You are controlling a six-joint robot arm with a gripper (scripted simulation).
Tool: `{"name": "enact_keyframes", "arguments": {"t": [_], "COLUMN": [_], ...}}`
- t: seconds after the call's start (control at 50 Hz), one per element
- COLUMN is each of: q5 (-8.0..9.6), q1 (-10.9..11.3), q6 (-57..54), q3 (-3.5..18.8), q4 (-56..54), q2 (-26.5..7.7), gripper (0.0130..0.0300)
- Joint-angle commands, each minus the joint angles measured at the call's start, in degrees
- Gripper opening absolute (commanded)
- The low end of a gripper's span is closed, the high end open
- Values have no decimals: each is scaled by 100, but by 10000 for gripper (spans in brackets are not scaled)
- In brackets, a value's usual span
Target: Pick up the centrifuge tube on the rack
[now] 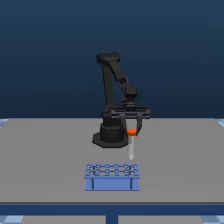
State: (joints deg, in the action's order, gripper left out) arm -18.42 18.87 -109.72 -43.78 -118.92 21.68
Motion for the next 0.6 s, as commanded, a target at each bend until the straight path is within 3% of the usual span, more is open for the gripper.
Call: {"name": "enact_keyframes", "arguments": {"t": [0.02,0.6], "q5": [-66,-119], "q1": [0,0], "q6": [-287,-540], "q3": [48,112], "q4": [-193,-432], "q2": [27,62], "gripper": [130,130]}}
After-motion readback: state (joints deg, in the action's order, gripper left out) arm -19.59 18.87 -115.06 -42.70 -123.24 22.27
